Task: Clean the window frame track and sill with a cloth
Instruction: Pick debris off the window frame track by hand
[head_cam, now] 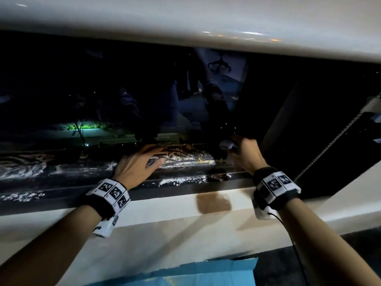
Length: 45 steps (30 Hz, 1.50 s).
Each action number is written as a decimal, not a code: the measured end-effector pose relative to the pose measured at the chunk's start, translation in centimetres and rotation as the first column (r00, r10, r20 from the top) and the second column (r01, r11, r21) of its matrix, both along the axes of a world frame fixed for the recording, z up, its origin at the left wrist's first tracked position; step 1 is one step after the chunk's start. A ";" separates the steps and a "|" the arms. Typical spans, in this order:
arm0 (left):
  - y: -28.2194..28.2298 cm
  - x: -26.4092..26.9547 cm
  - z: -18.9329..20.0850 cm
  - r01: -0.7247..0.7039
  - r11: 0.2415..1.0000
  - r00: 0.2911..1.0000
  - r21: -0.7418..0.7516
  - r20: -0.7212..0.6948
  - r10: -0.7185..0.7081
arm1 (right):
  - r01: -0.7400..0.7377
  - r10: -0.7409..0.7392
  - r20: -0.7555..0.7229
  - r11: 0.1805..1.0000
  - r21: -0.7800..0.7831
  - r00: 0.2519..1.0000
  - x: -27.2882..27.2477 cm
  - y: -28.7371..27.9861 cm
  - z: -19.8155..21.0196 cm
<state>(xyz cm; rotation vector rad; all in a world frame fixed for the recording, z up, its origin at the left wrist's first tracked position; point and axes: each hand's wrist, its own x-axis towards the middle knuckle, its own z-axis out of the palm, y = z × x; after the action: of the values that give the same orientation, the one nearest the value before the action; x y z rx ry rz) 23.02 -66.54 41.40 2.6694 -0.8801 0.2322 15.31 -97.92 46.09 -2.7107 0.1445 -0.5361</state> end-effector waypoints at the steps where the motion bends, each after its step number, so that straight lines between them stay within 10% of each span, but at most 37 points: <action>1: 0.1 0.1 -0.1 0.009 1.000 1.000 -0.005 0.001 -0.009 | 0.008 -0.007 0.027 0.999 -0.037 1.000 0.0 -0.6 -0.2; 10: 0.0 -0.1 0.3 -0.004 1.000 0.998 -0.016 -0.060 0.003 | 0.255 -0.268 -0.133 0.961 -0.104 0.954 2.4 1.9 -2.0; 18: 0.1 0.0 0.3 -0.009 1.000 0.996 0.025 -0.091 0.011 | -0.154 0.153 -0.048 0.988 -0.018 0.987 -0.5 2.7 0.5; 28: 0.1 0.1 0.4 -0.019 0.999 0.994 0.048 -0.103 0.024 | 0.268 -0.298 -0.144 0.944 -0.194 0.944 2.3 4.0 -2.0; 35: 0.2 0.2 0.2 -0.002 1.000 0.997 0.024 -0.073 0.004 | -0.152 0.147 -0.115 0.988 -0.034 0.982 -0.3 3.2 0.4; 45: 0.0 0.3 0.1 -0.003 1.000 0.995 0.031 -0.095 0.006 | 0.227 -0.265 -0.154 0.946 -0.230 0.952 2.5 2.9 -2.1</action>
<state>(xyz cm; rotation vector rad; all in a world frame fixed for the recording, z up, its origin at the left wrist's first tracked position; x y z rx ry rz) 23.31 -66.52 41.53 2.6865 -0.8552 0.0923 17.81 -95.03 43.95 -2.9676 0.5107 -0.3862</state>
